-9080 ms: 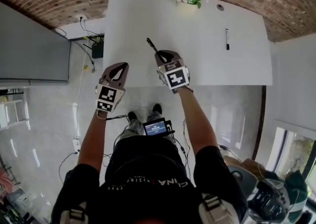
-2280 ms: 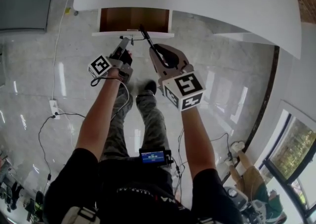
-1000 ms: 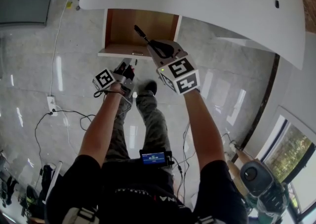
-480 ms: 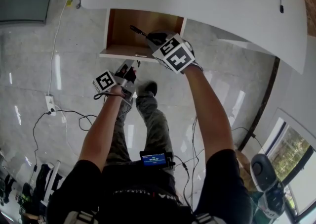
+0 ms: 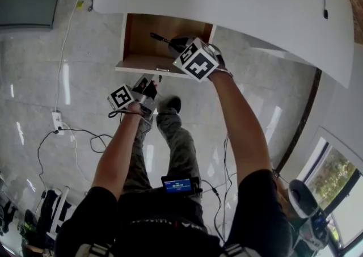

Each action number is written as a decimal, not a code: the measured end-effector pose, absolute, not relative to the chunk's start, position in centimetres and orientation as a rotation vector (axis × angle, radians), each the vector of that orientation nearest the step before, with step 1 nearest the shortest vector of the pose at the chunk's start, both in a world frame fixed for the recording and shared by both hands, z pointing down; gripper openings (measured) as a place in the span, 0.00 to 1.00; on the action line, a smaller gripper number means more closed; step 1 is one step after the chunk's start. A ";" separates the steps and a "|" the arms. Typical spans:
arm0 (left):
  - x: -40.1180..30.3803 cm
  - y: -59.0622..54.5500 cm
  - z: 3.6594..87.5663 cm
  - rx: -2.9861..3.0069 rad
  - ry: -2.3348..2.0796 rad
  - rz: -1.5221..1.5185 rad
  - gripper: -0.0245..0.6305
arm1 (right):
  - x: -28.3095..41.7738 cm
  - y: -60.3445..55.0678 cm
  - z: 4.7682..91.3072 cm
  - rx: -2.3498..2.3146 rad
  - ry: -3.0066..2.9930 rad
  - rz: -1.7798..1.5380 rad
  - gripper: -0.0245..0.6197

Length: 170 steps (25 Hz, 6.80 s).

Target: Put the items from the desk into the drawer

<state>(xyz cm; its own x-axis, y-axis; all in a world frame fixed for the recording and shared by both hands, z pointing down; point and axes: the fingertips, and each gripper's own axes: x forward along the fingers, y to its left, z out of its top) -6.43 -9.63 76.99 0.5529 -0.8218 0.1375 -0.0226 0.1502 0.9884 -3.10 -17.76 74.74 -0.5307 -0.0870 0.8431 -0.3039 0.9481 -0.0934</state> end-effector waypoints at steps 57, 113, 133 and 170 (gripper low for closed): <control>-6.8 -9.8 75.6 1.296 -0.834 -0.693 0.09 | -5.4 -18.3 74.3 0.236 -2.116 0.064 0.07; -6.8 -18.0 72.6 1.334 -0.858 -0.602 0.09 | 4.0 -15.2 61.3 0.868 -2.361 0.538 0.06; -6.6 -24.7 72.3 1.351 -0.896 -0.629 0.09 | 5.6 -17.6 61.2 0.961 -2.363 0.573 0.06; -5.2 -22.6 71.7 1.376 -0.854 -0.490 0.09 | 7.4 -13.9 58.4 0.960 -2.379 0.547 0.06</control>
<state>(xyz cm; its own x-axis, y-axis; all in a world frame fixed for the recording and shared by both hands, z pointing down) -5.17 -22.58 71.72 0.6206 -0.7475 0.2368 -0.1722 0.1647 0.9712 7.43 -13.87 58.42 -0.6182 -0.5167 0.5923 -0.7236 0.6683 -0.1723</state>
